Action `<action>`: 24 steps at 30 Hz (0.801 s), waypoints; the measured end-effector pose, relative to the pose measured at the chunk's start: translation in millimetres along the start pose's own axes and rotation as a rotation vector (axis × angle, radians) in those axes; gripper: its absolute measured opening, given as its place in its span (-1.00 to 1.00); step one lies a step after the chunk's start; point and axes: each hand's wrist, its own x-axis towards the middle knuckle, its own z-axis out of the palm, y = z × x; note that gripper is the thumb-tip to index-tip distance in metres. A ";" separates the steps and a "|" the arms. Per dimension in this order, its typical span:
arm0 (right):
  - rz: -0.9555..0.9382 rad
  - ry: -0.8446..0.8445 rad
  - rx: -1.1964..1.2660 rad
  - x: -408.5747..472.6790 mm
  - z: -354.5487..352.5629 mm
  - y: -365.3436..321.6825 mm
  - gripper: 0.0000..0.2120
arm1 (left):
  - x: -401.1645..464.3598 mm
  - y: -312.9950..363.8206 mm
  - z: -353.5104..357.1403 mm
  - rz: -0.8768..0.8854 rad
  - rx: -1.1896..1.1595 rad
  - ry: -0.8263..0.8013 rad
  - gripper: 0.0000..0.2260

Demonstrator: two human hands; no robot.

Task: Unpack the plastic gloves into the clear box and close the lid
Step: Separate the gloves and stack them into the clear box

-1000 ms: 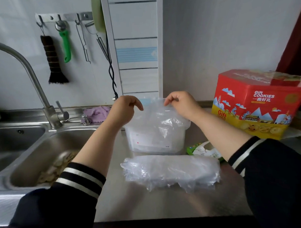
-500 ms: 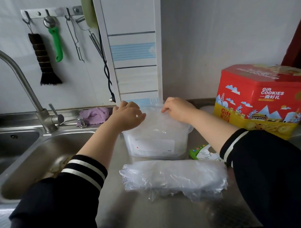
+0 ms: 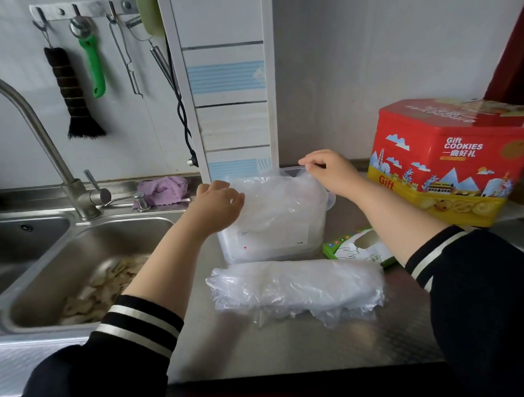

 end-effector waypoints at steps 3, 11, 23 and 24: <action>0.007 0.085 0.119 -18.5 -7.6 3.5 -0.75 | -9.3 6.1 -2.2 -0.024 -0.004 0.092 -0.70; -0.517 0.182 -0.084 -74.0 -10.9 -8.3 -0.82 | -17.6 9.9 -1.6 -0.047 -0.073 0.323 -0.76; -0.394 -0.199 -0.622 -79.3 18.7 -27.4 -0.48 | -42.1 14.5 0.6 0.340 -0.179 0.723 -0.75; -0.369 -0.224 -0.636 -76.6 19.5 -29.9 -0.41 | -47.6 18.2 2.1 0.404 -0.177 0.620 -0.68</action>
